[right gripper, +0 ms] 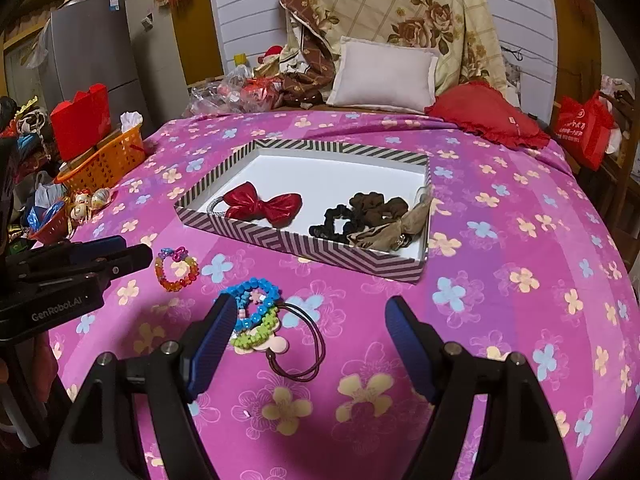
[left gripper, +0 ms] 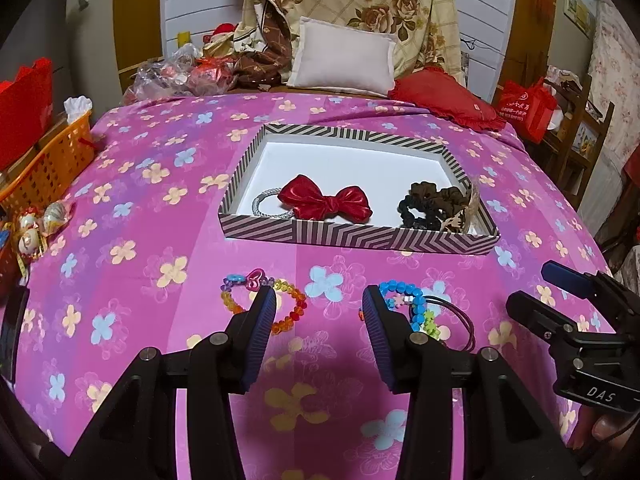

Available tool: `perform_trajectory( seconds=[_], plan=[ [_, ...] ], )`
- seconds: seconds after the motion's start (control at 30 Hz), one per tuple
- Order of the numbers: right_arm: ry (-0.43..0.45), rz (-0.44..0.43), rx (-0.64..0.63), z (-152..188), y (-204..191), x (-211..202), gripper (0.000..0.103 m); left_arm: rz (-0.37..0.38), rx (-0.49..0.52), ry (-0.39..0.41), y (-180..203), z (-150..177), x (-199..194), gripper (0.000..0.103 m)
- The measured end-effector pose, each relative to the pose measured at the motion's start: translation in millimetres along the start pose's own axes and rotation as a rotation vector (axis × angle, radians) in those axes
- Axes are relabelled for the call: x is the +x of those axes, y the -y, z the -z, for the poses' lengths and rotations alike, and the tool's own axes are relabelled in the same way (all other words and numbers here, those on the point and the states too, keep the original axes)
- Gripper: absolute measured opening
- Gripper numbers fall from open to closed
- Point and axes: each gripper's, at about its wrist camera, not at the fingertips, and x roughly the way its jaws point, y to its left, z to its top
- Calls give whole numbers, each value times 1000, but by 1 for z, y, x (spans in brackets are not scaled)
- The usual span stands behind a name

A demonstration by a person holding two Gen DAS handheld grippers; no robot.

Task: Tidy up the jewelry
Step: 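Move both open tools down toward the bracelets lying beside the box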

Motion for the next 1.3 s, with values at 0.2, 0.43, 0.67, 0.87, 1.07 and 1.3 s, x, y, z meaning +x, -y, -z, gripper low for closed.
perform_trajectory(
  seconds=[0.2, 0.43, 0.67, 0.87, 1.07, 1.3],
  plan=[
    [-23, 17, 14, 4, 6, 7, 80, 15, -23, -23, -9, 5, 7, 23],
    [-43, 30, 58, 8, 22, 15, 80, 142, -50, -122, -6, 8, 31, 23],
    [-53, 26, 54, 11, 27, 20, 80, 174, -63, -183, 3, 10, 59, 23],
    [-72, 18, 66, 14, 31, 28, 80, 188, -42, -214, 13, 10, 76, 23],
    [-84, 14, 72, 16, 34, 33, 80, 203, -31, -228, 19, 11, 88, 8],
    [-93, -4, 67, 17, 33, 39, 80, 230, -33, -194, 11, 9, 83, 0]
  ],
)
